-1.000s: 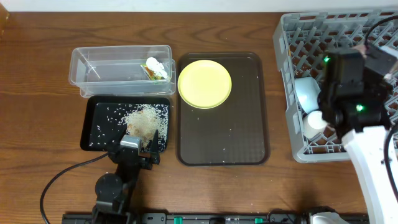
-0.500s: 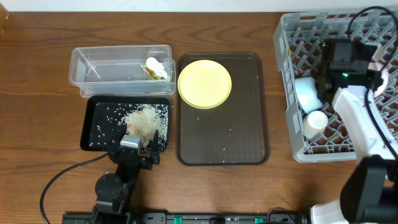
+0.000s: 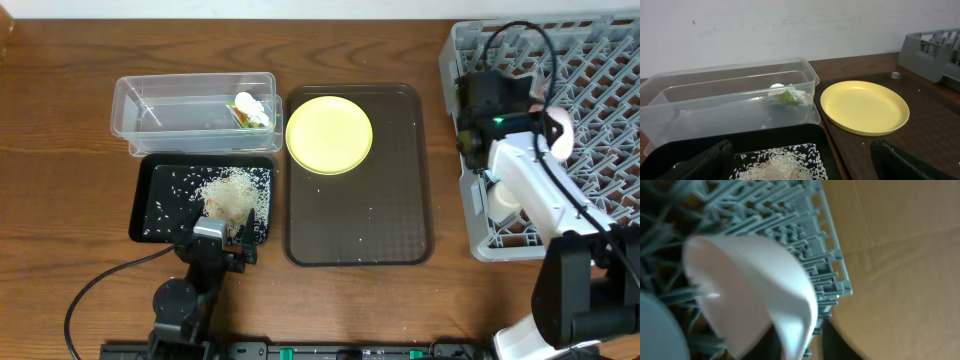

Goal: Sort waste into correct bins and load items into the dishwasher rack
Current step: 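Carry the white bowl to the rack and set it beside the blue bowl, then move the right gripper to the yellow plate and grasp its edge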

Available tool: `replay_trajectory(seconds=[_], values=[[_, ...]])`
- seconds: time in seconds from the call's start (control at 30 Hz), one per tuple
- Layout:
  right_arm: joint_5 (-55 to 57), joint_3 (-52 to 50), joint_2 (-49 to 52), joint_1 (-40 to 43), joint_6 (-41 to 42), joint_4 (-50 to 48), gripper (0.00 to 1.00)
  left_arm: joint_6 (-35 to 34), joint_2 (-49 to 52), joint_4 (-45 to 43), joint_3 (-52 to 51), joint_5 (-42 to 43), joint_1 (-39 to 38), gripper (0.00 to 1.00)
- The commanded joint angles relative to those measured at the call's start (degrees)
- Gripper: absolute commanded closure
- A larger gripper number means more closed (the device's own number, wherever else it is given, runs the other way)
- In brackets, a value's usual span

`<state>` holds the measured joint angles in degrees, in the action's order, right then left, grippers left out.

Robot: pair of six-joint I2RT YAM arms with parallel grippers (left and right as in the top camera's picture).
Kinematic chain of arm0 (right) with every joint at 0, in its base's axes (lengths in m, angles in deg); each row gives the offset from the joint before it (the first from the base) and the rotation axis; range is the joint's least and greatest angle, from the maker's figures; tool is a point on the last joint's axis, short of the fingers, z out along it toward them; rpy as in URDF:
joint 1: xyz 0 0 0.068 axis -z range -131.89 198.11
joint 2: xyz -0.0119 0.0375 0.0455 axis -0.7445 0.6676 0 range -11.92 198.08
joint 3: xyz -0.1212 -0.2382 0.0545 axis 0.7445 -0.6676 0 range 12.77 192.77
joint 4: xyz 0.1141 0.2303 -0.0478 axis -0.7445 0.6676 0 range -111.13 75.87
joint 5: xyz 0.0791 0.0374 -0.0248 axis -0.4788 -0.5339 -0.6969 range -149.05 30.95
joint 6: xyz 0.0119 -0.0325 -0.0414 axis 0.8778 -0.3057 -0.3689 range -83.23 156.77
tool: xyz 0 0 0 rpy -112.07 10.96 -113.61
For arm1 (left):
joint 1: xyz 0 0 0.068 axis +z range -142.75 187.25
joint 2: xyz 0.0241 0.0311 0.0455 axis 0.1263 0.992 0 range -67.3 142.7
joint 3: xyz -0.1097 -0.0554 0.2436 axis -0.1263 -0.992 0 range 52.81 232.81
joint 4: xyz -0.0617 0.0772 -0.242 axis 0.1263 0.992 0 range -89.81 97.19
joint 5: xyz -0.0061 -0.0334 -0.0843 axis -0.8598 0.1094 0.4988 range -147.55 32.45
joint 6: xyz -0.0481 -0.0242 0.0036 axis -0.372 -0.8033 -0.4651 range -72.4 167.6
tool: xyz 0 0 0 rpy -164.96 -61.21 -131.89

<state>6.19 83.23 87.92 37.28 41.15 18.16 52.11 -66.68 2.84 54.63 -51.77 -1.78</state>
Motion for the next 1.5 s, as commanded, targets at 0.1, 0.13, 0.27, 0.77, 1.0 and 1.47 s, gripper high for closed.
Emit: replay_trajectory(seconds=[0.1, 0.13, 0.27, 0.77, 1.0, 1.47], values=[[-1.0, 0.1, -1.7, -2.8, 3.6, 2.6, 0.49, 0.2, -0.4, 0.8, -1.6, 0.2, 0.3, 0.10], [-2.6, 0.1, -2.7, -3.2, 3.6, 2.8, 0.46, 0.2, -0.4, 0.8, -1.6, 0.2, 0.3, 0.11], [-18.3, 0.8, -9.2, -5.1, 3.5, 3.5, 0.40, 0.2, -0.4, 0.8, -1.6, 0.2, 0.3, 0.10], [-69.6, -0.7, -9.3, -16.4, 29.8, -0.9, 0.50, 0.2, -0.4, 0.8, -1.6, 0.2, 0.3, 0.11], [-65.4, -0.7, 4.6, -17.2, 35.5, -13.4, 0.57, 0.2, -0.4, 0.8, -1.6, 0.2, 0.3, 0.11], [-63.7, -0.7, 17.2, -16.6, 35.8, -20.1, 0.92, 0.2, -0.4, 0.8, -1.6, 0.2, 0.3, 0.10]])
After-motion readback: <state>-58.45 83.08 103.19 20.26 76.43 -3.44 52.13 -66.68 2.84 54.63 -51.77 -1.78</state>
